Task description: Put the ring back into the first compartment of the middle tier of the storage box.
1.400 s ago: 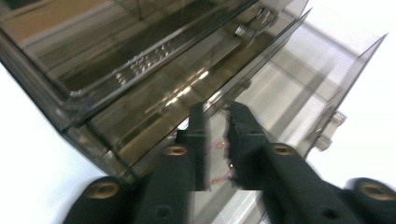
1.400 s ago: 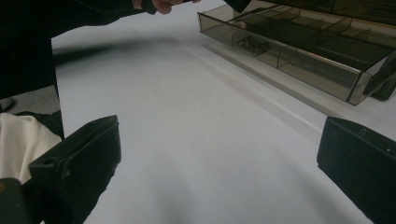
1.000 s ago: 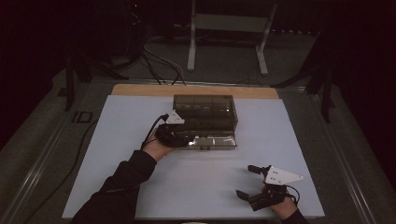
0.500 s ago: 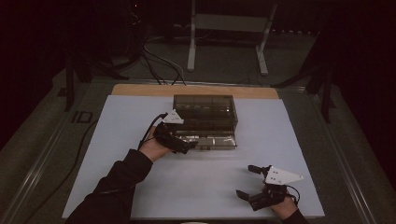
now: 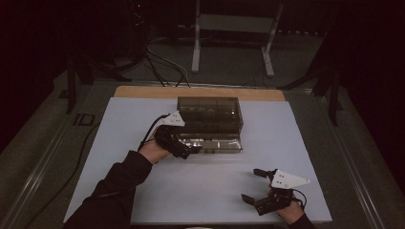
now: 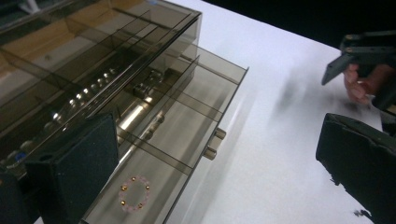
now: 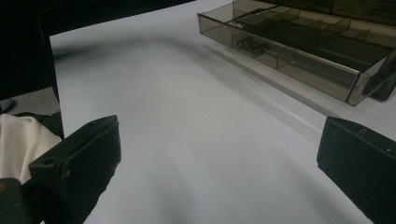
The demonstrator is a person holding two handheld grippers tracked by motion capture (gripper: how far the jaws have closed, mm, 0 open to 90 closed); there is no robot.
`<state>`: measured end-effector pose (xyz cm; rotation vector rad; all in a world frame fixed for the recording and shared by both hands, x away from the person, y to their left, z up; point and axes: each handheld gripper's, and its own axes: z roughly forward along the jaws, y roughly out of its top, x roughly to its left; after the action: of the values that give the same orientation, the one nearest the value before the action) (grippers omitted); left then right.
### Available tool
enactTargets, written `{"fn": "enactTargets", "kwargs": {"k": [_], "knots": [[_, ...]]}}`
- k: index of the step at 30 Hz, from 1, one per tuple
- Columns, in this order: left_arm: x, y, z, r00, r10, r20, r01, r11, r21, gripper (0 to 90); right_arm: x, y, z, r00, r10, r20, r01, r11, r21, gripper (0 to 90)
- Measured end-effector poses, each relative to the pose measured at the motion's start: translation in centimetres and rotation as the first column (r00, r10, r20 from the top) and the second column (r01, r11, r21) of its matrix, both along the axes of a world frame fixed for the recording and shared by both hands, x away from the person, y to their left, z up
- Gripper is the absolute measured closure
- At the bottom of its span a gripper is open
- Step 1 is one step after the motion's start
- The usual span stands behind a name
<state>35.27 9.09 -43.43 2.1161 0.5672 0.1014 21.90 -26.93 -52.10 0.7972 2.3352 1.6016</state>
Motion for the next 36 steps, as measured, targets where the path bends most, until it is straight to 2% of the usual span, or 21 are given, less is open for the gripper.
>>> {"fn": "enactTargets", "kwargs": {"k": [8,11,16,17,20,21,29,36], "knots": [[-0.5,0.7,0.8,0.9998,-0.01,0.015,0.01,0.9999,-0.004,0.8,0.0,0.1,0.0,1.0,0.003,0.004,-0.003,1.0,-0.001,0.0],[-0.8,1.6,1.1,0.9998,0.001,0.021,-0.001,0.9998,-0.018,0.8,0.0,0.1,0.1,1.0,0.001,0.005,-0.001,1.0,-0.001,0.0],[-1.2,2.5,1.2,0.9996,0.006,0.027,-0.005,0.9998,-0.019,0.9,0.0,0.2,0.0,1.0,0.002,0.003,-0.002,1.0,-0.002,0.0],[-1.4,2.9,1.2,0.9996,0.019,0.022,-0.019,0.9997,-0.016,0.9,0.0,0.2,0.0,1.0,0.003,0.003,-0.003,1.0,-0.003,0.0],[-1.5,3.2,1.2,0.9996,0.017,0.021,-0.017,0.9997,-0.017,0.8,0.0,0.2,0.0,1.0,0.002,0.003,-0.002,1.0,-0.004,0.0],[-1.9,3.9,1.0,0.9993,0.028,0.026,-0.027,0.9995,-0.013,0.9,0.0,0.2,0.1,1.0,0.0,0.004,0.0,1.0,-0.001,0.0],[-3.2,6.2,0.6,0.9977,0.053,0.042,-0.052,0.9981,-0.033,0.9,0.0,0.3,0.0,1.0,0.002,0.003,-0.002,1.0,-0.005,0.0],[-4.6,7.9,-0.4,0.9969,0.071,0.034,-0.07,0.9964,-0.049,0.9,0.0,0.3,0.0,1.0,0.001,-0.001,-0.001,1.0,-0.005,0.0]]}}
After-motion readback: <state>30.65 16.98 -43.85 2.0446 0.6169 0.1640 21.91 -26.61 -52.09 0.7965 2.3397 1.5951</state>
